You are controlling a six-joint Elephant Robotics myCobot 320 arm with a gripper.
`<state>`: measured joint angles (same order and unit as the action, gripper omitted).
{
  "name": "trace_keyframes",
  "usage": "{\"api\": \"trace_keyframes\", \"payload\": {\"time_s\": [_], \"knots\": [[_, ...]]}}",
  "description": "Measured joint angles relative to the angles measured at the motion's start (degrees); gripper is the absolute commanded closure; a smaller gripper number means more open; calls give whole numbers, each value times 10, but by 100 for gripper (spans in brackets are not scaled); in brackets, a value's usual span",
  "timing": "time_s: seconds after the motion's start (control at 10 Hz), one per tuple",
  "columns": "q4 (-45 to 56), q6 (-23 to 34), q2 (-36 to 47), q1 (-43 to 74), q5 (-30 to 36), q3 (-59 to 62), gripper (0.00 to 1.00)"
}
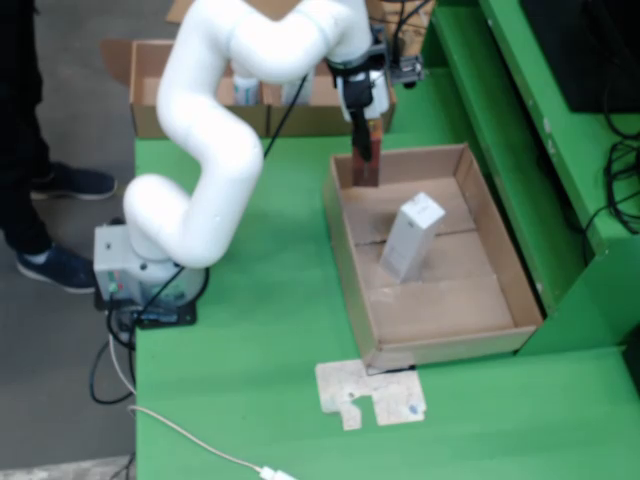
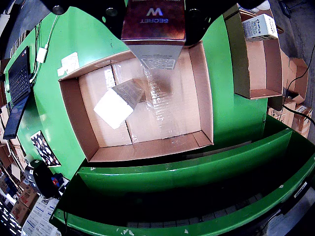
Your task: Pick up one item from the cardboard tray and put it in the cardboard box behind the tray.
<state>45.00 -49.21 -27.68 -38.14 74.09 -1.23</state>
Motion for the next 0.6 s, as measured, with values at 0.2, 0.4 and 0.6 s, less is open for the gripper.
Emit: {"api": "trace_keyframes", "payload": {"time_s": [0.2,0.4,0.6], "knots": [[0,0,0,0,0,0,100],[2,4,5,1,7,0,100],[16,3,32,-4,-6,0,100]]}}
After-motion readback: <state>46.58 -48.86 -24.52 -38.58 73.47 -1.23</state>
